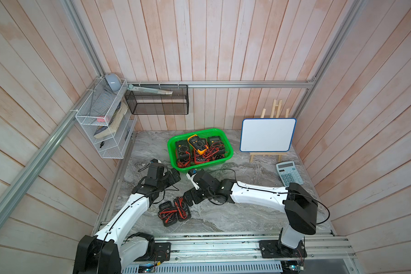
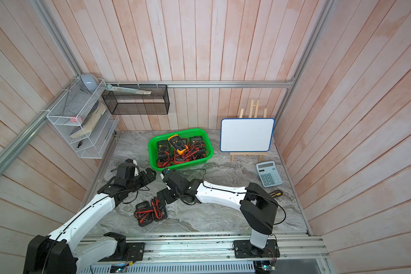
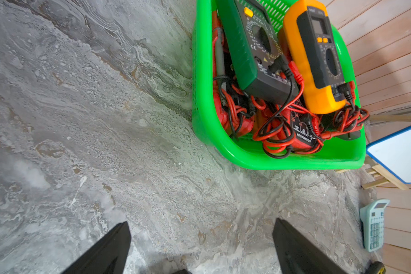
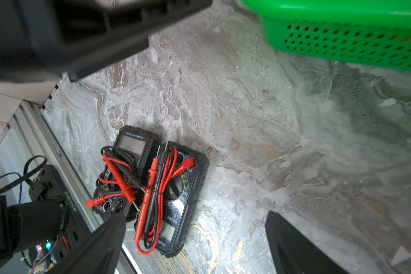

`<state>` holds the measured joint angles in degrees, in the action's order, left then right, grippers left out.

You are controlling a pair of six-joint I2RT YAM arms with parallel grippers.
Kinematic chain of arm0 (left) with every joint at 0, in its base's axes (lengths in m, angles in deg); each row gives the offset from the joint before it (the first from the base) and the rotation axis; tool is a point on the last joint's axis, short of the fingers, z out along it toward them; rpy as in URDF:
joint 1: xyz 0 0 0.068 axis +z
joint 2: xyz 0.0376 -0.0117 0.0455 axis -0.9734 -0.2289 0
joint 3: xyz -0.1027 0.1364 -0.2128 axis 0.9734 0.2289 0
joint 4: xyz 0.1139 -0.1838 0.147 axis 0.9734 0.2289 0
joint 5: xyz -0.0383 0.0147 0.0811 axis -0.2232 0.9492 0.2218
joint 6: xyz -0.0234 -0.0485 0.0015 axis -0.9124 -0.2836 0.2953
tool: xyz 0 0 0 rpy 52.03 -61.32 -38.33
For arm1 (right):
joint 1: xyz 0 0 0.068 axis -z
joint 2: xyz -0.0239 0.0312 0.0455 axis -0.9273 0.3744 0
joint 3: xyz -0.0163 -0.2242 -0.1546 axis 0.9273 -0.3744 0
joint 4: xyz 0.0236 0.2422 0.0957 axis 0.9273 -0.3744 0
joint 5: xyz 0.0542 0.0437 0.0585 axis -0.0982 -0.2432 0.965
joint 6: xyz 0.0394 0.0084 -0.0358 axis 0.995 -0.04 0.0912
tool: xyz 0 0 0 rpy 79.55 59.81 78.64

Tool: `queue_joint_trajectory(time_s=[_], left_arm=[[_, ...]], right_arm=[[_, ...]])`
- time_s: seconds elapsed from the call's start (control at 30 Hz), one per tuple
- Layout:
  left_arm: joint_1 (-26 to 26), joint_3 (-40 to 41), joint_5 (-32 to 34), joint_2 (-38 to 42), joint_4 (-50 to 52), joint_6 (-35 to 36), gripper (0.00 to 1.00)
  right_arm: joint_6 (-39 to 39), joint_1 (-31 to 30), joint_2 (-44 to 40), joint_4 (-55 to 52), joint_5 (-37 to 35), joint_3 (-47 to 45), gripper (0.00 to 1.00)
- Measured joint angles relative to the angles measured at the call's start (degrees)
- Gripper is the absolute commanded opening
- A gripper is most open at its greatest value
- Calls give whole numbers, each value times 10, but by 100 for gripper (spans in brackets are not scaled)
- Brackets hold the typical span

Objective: Put the multimeter into the basket
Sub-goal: Pick up the multimeter from the center of the board.

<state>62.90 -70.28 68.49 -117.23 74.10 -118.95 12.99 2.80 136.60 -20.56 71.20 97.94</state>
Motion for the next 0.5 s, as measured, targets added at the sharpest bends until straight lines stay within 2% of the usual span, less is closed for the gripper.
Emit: queue_joint_trajectory(time_s=[0.2,0.5], left_arm=[[0,-12,1,-11,1,1,100],[15,-50,2,-27,-4,7,100]], right_arm=[[5,-37,27,-27,-6,8,98],[19,-77,106,-65,-11,68,98]])
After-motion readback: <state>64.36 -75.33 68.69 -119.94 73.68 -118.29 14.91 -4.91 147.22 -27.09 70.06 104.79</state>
